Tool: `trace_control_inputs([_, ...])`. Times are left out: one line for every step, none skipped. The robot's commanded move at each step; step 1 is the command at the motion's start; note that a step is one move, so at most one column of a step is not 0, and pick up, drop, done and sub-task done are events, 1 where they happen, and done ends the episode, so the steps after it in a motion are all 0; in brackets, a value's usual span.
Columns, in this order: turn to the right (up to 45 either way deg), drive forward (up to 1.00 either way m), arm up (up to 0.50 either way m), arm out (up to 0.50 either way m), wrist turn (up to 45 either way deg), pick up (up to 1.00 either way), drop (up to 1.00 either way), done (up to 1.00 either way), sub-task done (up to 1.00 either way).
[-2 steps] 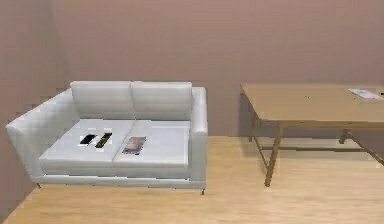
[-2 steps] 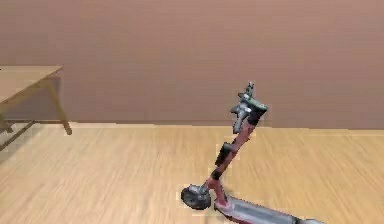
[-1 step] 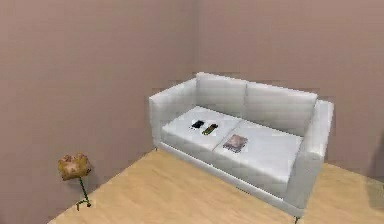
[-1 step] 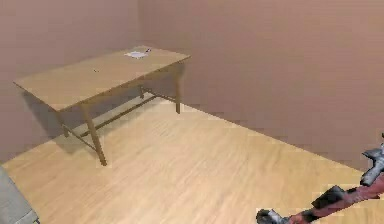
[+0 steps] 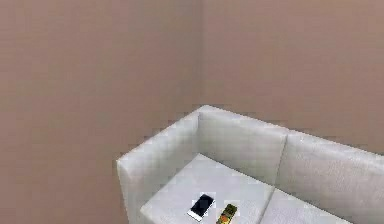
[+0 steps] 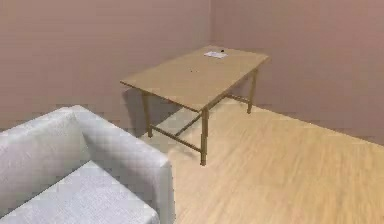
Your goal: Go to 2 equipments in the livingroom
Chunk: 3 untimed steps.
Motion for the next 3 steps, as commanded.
trace_control_inputs([-45.0, 0.00, 0.00, 0.00, 0.0, 0.00, 0.00, 0.00, 0.00])
trace_control_inputs([-12.0, 0.00, 0.00, 0.00, 0.0, 0.00, 0.00, 0.00, 0.00])
trace_control_inputs([0.0, 0.05, 0.00, 0.00, 0.0, 0.00, 0.00, 0.00, 0.00])
